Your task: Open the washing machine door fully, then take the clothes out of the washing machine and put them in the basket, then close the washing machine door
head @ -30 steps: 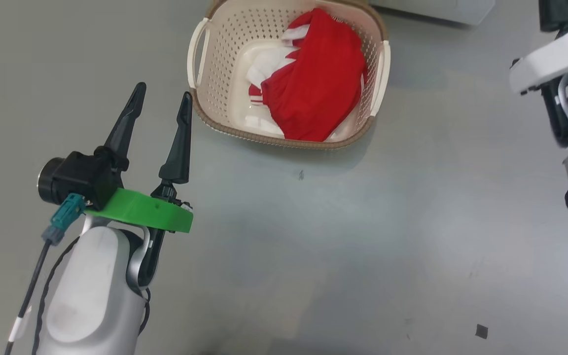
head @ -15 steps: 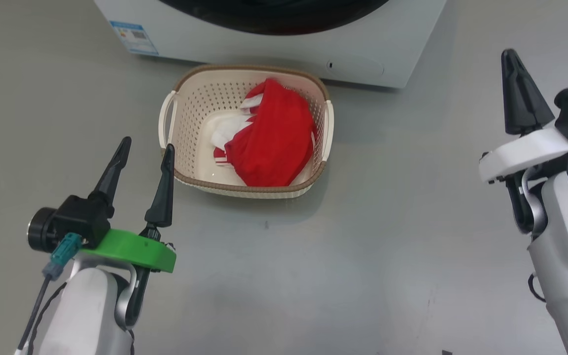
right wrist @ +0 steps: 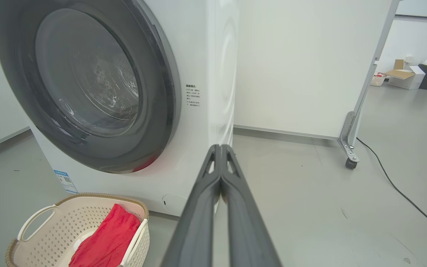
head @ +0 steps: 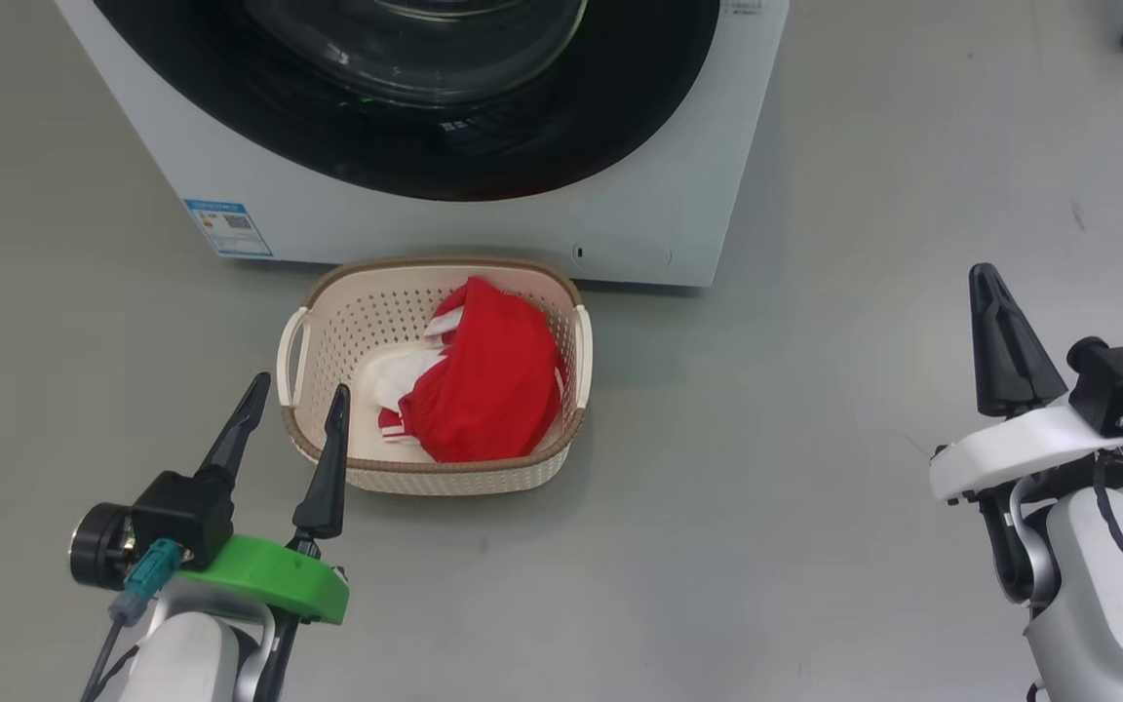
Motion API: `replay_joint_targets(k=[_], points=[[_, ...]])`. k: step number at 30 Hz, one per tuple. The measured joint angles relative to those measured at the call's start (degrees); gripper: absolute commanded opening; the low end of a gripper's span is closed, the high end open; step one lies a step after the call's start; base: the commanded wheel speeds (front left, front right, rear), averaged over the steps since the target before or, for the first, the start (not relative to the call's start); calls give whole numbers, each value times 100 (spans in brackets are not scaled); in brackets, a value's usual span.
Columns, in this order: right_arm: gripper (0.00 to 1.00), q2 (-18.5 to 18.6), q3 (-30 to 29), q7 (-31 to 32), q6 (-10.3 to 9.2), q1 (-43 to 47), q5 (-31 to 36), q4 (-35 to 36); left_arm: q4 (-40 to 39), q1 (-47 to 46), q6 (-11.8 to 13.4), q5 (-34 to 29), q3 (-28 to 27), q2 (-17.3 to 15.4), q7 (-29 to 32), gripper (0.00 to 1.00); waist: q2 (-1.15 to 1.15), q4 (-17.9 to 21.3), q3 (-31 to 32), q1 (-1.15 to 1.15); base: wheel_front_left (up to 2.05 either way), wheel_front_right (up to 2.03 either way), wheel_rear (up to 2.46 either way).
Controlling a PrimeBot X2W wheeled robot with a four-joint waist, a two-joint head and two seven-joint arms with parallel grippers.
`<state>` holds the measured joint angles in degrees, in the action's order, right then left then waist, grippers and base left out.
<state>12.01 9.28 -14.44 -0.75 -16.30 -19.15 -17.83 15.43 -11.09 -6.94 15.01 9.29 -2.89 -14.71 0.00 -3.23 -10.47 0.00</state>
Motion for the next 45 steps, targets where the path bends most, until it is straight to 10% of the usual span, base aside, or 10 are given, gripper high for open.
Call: replay_joint_targets(k=[8,11,45], points=[[0,-62,-178,0,-101,553,-7,358,-186,124,0,-49,-133,3,0,100,0,223,305,0,0,0,0],[100,-107,-234,0,-144,749,-18,499,-263,169,11,-48,-213,5,0,100,0,276,360,0,0,0,0],[100,-285,-356,0,-149,1462,73,1185,-212,433,135,-167,-381,18,0,100,0,326,459,0,0,0,0]])
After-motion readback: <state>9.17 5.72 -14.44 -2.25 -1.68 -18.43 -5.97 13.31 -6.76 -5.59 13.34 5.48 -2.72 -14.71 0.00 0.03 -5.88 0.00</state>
